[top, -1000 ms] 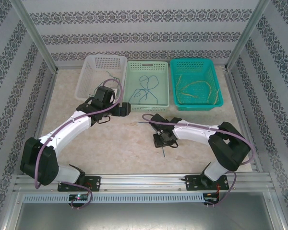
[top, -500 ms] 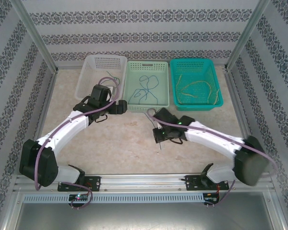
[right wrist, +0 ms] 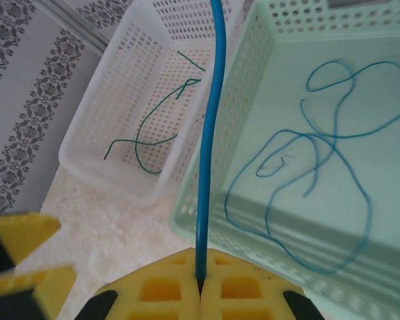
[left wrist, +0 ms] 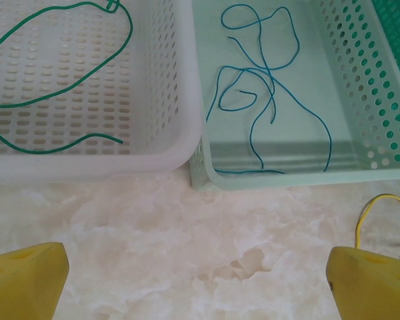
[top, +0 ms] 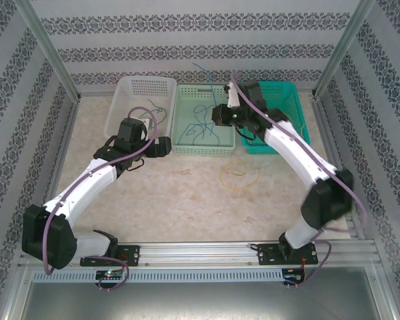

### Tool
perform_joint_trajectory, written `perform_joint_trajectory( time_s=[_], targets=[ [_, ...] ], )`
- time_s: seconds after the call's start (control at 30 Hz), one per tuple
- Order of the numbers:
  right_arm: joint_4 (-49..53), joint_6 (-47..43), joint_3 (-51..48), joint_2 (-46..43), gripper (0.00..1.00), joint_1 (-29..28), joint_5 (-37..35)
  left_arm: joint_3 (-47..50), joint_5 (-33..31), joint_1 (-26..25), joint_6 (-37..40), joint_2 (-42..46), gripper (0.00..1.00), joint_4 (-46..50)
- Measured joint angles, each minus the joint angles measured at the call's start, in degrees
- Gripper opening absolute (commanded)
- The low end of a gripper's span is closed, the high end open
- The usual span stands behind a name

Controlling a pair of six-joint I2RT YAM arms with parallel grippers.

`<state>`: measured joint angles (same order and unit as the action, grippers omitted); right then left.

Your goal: Untangle the cables

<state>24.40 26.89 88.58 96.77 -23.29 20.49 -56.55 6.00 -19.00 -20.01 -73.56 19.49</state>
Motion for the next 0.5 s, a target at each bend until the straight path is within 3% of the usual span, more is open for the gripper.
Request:
perform_joint_trajectory(
  time_s=[0.2, 0.4, 0.47, 0.5],
  targets=[
    [3.2, 0.2, 14.7, 18.9, 0.00, 2.3, 2.8, 0.9, 0.6, 0.6, 0.0, 1.5, 0.99, 0.1],
    [8.7, 0.3, 19.5, 26.4, 0.01, 3.8, 2.5, 1.1, 0.6, 1.7, 0.3, 3.7, 0.99, 0.3],
    [10.1, 0.3, 19.5, 27.5, 0.07, 3.8, 2.4, 1.4, 0.6, 1.9, 0.3, 4.4, 1.00, 0.3],
    [10.6, 0.4, 19.5, 28.0, 0.15, 3.8, 2.3, 1.5, 0.6, 1.9, 0.3, 4.5, 0.99, 0.2]
  ],
)
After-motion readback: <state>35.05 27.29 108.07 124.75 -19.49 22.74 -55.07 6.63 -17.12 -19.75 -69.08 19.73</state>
